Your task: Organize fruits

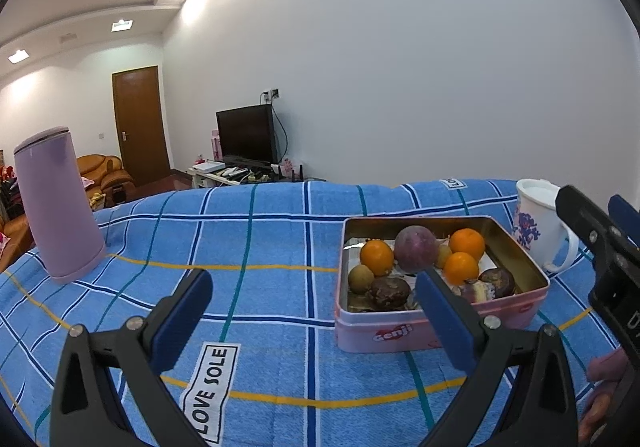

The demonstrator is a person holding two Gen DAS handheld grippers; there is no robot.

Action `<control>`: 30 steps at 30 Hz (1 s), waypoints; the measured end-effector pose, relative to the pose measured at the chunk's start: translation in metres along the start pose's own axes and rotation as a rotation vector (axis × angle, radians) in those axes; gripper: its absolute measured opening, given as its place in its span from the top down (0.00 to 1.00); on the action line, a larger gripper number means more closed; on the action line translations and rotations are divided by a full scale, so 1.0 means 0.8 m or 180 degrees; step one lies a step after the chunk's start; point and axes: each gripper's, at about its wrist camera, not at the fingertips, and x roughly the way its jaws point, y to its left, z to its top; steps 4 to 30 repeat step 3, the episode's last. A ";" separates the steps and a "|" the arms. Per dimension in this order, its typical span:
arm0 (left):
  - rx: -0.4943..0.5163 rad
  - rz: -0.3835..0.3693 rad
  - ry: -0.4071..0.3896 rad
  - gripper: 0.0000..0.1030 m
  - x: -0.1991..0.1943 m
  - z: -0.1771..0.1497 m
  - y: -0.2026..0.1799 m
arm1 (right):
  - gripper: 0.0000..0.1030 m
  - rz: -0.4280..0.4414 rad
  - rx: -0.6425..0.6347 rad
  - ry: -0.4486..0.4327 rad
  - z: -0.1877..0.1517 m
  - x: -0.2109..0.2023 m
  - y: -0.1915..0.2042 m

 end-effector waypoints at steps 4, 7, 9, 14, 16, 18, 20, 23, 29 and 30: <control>0.0005 0.0024 0.0017 0.00 0.002 0.000 -0.001 | 0.18 -0.0006 0.0004 0.0012 0.000 0.001 -0.001; 0.0005 0.0024 0.0017 0.00 0.002 0.000 -0.001 | 0.18 -0.0006 0.0004 0.0012 0.000 0.001 -0.001; 0.0005 0.0024 0.0017 0.00 0.002 0.000 -0.001 | 0.18 -0.0006 0.0004 0.0012 0.000 0.001 -0.001; 0.0005 0.0024 0.0017 0.00 0.002 0.000 -0.001 | 0.18 -0.0006 0.0004 0.0012 0.000 0.001 -0.001; 0.0005 0.0024 0.0017 0.00 0.002 0.000 -0.001 | 0.18 -0.0006 0.0004 0.0012 0.000 0.001 -0.001; 0.0005 0.0024 0.0017 0.00 0.002 0.000 -0.001 | 0.18 -0.0006 0.0004 0.0012 0.000 0.001 -0.001; 0.0005 0.0024 0.0017 0.00 0.002 0.000 -0.001 | 0.18 -0.0006 0.0004 0.0012 0.000 0.001 -0.001; 0.0005 0.0024 0.0017 0.00 0.002 0.000 -0.001 | 0.18 -0.0006 0.0004 0.0012 0.000 0.001 -0.001; 0.0005 0.0024 0.0017 0.00 0.002 0.000 -0.001 | 0.18 -0.0006 0.0004 0.0012 0.000 0.001 -0.001; 0.0005 0.0024 0.0017 0.00 0.002 0.000 -0.001 | 0.18 -0.0006 0.0004 0.0012 0.000 0.001 -0.001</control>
